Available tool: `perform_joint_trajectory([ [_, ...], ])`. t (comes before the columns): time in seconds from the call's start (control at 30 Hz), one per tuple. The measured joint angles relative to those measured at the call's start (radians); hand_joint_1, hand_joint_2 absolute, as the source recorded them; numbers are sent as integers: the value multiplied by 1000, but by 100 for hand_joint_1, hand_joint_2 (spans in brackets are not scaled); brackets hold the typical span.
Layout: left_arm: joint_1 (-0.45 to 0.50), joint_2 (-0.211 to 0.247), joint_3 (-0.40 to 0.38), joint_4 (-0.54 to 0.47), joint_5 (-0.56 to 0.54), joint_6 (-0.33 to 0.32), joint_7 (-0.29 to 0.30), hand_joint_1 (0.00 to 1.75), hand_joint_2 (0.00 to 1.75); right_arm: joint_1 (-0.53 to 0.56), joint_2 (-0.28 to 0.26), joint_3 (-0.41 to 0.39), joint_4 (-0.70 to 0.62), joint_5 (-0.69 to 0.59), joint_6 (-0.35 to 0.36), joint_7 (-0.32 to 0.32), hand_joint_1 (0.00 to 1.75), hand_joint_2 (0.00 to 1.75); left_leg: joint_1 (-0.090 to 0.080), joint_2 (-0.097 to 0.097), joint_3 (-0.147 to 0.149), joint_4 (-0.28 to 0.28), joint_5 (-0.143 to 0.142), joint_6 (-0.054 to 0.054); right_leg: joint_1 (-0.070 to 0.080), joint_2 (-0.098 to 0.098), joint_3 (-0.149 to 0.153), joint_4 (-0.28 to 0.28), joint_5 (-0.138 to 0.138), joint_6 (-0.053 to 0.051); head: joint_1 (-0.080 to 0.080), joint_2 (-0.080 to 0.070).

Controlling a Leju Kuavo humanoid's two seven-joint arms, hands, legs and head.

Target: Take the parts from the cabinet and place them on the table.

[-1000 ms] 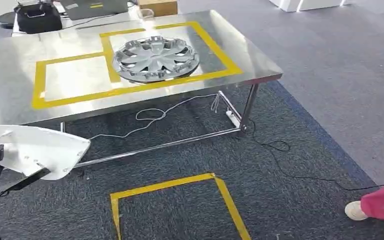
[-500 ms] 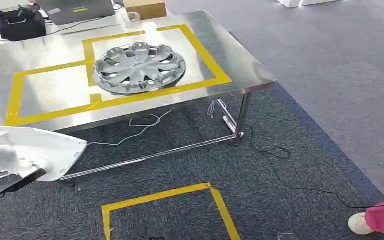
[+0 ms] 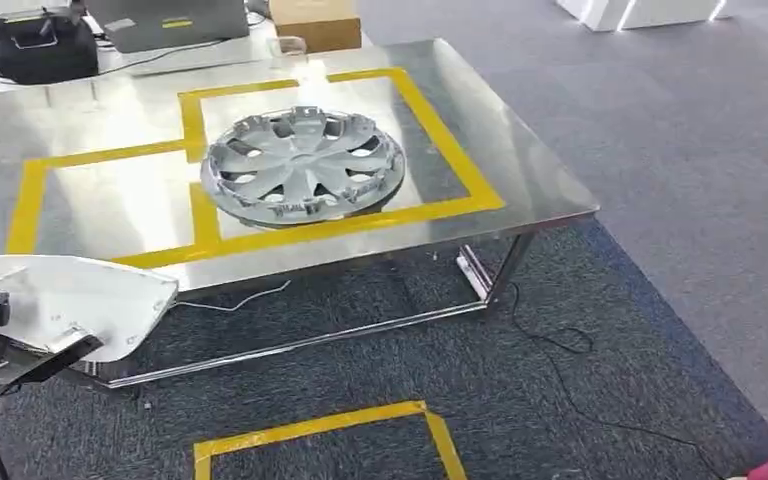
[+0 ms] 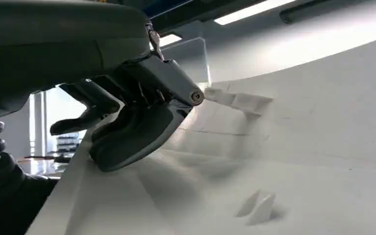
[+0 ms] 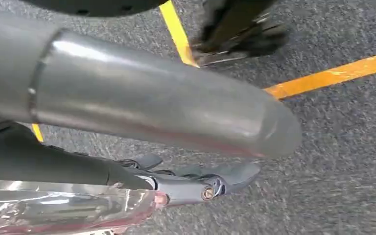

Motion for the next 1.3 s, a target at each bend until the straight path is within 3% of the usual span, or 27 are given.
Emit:
perform_joint_trajectory([
  [0.03, 0, -3, 0, 0, 2, 0, 0, 175, 175, 1, 0, 0, 0, 0, 0, 0, 0, 0, 1, 0, 16, 0, -13, -3, 2, 0, -2, -64, 76, -6, 0, 0],
  [0.07, 1, -6, 0, 0, 5, 0, 0, 175, 175, 3, 0, -1, 1, 0, 0, 0, 0, 0, 0, 0, 28, 0, -26, -7, 3, -3, -2, -133, 180, -9, 2, 0],
  [0.1, 1, -9, 0, 0, 6, 0, 0, 175, 175, 9, 0, -1, 5, 0, 0, 0, 0, 0, -6, -2, 36, 5, -39, -14, 4, -5, -12, -185, 309, -15, 4, 0],
  [0.13, 7, -12, 0, 0, 7, 1, 0, 175, 175, 7, 0, -1, 5, 1, 0, 0, 0, 0, -7, -4, 38, 5, -46, -17, 5, -5, -9, -181, 294, -28, 2, 0],
  [0.17, 5, -9, 2, -2, 9, 2, 0, 175, 175, 5, 0, -1, 5, 2, 0, 2, 0, 0, -7, -3, 38, 1, -51, -25, 6, -2, 2, -179, 305, -35, -2, 0],
  [0.23, 5, -8, 5, -9, 21, 3, -2, 175, 175, 3, 1, -1, 5, 4, 0, 3, 0, 0, -6, -4, 43, 5, -45, -34, 4, -2, 9, -181, 302, -46, -4, 0],
  [0.27, 3, -9, 9, -12, 31, 3, -5, 175, 175, 1, 2, -1, 5, 6, 0, 3, 0, 0, -6, -2, 29, 36, -40, -37, -3, -1, 17, -190, 301, -49, -3, 0],
  [0.3, 0, -10, 11, -12, 40, 3, -9, 175, 175, -1, 0, -2, 5, 7, -3, 3, 0, 0, -7, 0, -4, 99, -40, -40, -5, 1, 27, -198, 298, -54, -7, 0],
  [0.33, -1, -10, 13, -12, 49, 3, -12, 175, 175, -2, 0, -2, 5, 8, -4, 3, 0, 0, -5, 0, -43, 167, -68, -44, -6, 1, 35, -203, 295, -58, -6, 0],
  [0.4, 0, -15, 14, -12, 68, 2, -22, 175, 175, -3, 0, -1, 5, 10, -3, 3, 0, 0, -3, 0, -125, 295, -158, -50, -6, 1, 50, -207, 284, -61, -6, 0],
  [0.43, 0, -18, 15, -12, 75, 1, -24, 175, 175, -4, 0, -2, 5, 11, -3, 5, 0, 0, -3, 0, -149, 317, -167, -52, -7, 1, 56, -207, 279, -60, -6, 0],
  [0.47, 0, -18, 17, -12, 82, -1, -28, 175, 175, -4, 0, -2, 5, 11, -3, 7, 0, 0, -1, 0, -154, 303, -143, -56, -8, 2, 64, -207, 273, -57, -7, 0],
  [0.5, -1, -17, 21, -12, 86, -3, -31, 175, 175, -4, 0, -2, 5, 13, -3, 7, 0, 0, 1, 0, -143, 257, -96, -59, -9, 2, 72, -207, 268, -55, -6, 0],
  [0.57, -5, -16, 29, -12, 97, -9, -34, 175, 175, -8, 1, -2, 5, 14, -3, 7, 0, 0, 8, 2, -81, 82, 34, -65, -15, 4, 90, -206, 258, -47, -6, 0],
  [0.6, -10, -17, 31, -12, 103, -16, -36, 175, 175, -10, 0, -2, 5, 14, -3, 7, 0, 0, 11, 5, -66, 23, 60, -70, -12, 4, 95, -205, 255, -40, -8, 0],
  [0.63, -20, -16, 31, -12, 108, -26, -36, 175, 175, -12, 0, -2, 5, 14, -3, 7, 0, 0, 5, 7, -61, -1, 17, -59, -9, 5, 90, -200, 251, -34, -14, 0],
  [0.7, -23, -16, 33, -11, 117, -37, -37, 175, 175, -15, 1, -2, 5, 15, -3, 9, 0, 0, 7, 4, -63, 5, 45, -50, -6, 3, 82, -203, 245, -23, -12, 0],
  [0.73, -29, -17, 34, -10, 122, -44, -37, 175, 175, -14, 1, -2, 5, 15, -3, 9, 0, 0, 9, 4, -63, 5, 45, -59, -5, 2, 82, -204, 240, -43, -10, 0],
  [0.77, -35, -18, 34, -8, 123, -51, -37, 175, 175, -15, 1, -2, 5, 15, -3, 10, 0, 0, 7, 2, -63, 5, 46, -55, -4, -1, 83, -205, 242, -70, -7, 0],
  [0.8, -43, -18, 34, -6, 123, -59, -36, 175, 175, -16, 1, -2, 5, 17, -3, 11, 0, 0, 5, 1, -62, 5, 46, -51, -3, 0, 83, -205, 245, -87, -5, 0],
  [0.83, -52, -18, 34, -2, 122, -63, -36, 175, 175, -18, 1, -2, 5, 18, -3, 11, 0, 0, 3, 0, -62, 5, 45, -49, -4, 0, 83, -207, 248, -89, -5, 0],
  [0.87, -60, -18, 34, 2, 122, -64, -36, 175, 175, -20, 1, -2, 5, 18, -2, 12, 0, 0, 1, 0, -62, 6, 43, -42, -5, 0, 88, -212, 251, -84, -6, 0],
  [1.0, -92, -17, 28, 26, 111, -73, -36, 175, 175, -20, 4, -2, 5, 21, 0, 12, 0, 0, -10, 0, -62, 9, 38, -25, -19, 0, 107, -232, 256, -25, -6, 0],
  [1.07, -109, -17, 25, 39, 103, -74, -36, 175, 175, -21, 6, -2, 5, 21, 1, 12, 0, 0, -14, 0, -63, 11, 35, -18, -23, 0, 110, -237, 256, -3, -6, 0],
  [1.2, -130, -16, 23, 59, 99, -76, -36, 175, 175, -21, 6, -2, 5, 23, 1, 12, 0, 0, -16, 1, -59, 7, 32, -1, -27, 0, 117, -234, 266, 22, -6, 0],
  [1.27, -137, -16, 22, 64, 98, -76, -36, 175, 175, -23, 6, -2, 5, 23, 2, 11, 0, 0, -10, 3, -46, 2, 27, 11, -25, 0, 98, -202, 240, 19, -5, 0],
  [1.3, -141, -16, 22, 68, 98, -76, -36, 175, 175, -25, 6, -2, 5, 23, 2, 11, 0, 0, -10, 1, -45, 2, 18, 14, -23, -1, 69, -144, 215, 15, -1, 0],
])
